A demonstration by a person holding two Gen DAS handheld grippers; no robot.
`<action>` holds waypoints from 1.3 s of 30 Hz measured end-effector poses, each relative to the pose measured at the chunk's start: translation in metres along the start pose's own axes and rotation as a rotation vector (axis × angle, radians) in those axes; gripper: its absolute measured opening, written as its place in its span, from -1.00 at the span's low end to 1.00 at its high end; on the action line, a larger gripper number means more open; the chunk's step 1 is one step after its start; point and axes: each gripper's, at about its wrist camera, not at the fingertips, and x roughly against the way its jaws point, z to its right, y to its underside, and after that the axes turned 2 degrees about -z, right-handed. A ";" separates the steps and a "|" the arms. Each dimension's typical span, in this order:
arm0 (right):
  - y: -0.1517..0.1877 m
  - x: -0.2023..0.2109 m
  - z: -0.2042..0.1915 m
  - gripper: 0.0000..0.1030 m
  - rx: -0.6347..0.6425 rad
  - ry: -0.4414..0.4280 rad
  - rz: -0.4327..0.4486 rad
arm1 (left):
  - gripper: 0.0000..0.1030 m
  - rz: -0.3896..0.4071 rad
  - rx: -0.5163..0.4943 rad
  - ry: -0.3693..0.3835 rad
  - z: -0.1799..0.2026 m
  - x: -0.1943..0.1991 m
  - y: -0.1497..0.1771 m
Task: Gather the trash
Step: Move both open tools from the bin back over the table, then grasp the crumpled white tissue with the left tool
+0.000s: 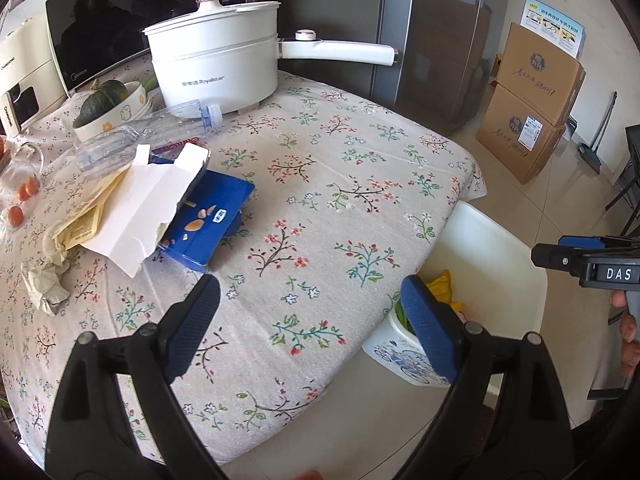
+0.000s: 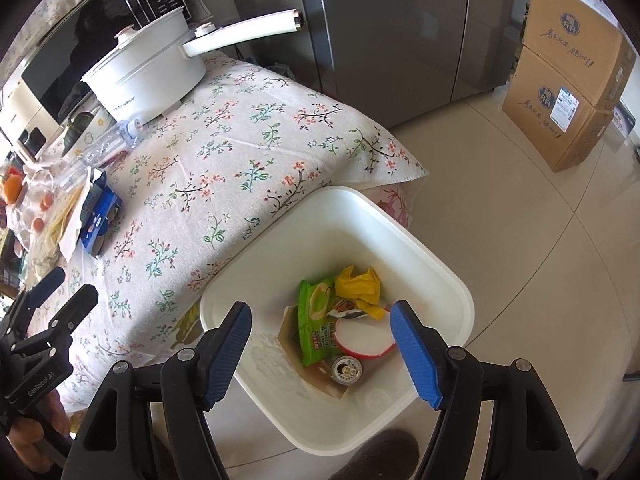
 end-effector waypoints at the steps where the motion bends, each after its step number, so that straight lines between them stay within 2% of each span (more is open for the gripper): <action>1: -0.001 0.000 -0.004 0.44 0.004 -0.003 0.001 | 0.80 0.003 0.007 -0.006 -0.005 0.002 0.000; 13: -0.020 -0.005 -0.066 0.51 0.066 -0.060 0.025 | 0.85 0.032 0.115 -0.090 -0.077 0.022 0.004; 23: -0.031 -0.016 -0.122 0.57 0.134 -0.089 0.028 | 0.86 0.039 0.250 -0.150 -0.151 0.035 0.004; 30: -0.040 -0.024 -0.156 0.61 0.138 -0.110 0.037 | 0.91 0.044 0.382 -0.204 -0.211 0.041 0.006; 39: -0.048 -0.043 -0.197 0.62 0.172 -0.089 0.041 | 0.91 -0.032 0.500 -0.240 -0.268 0.013 0.017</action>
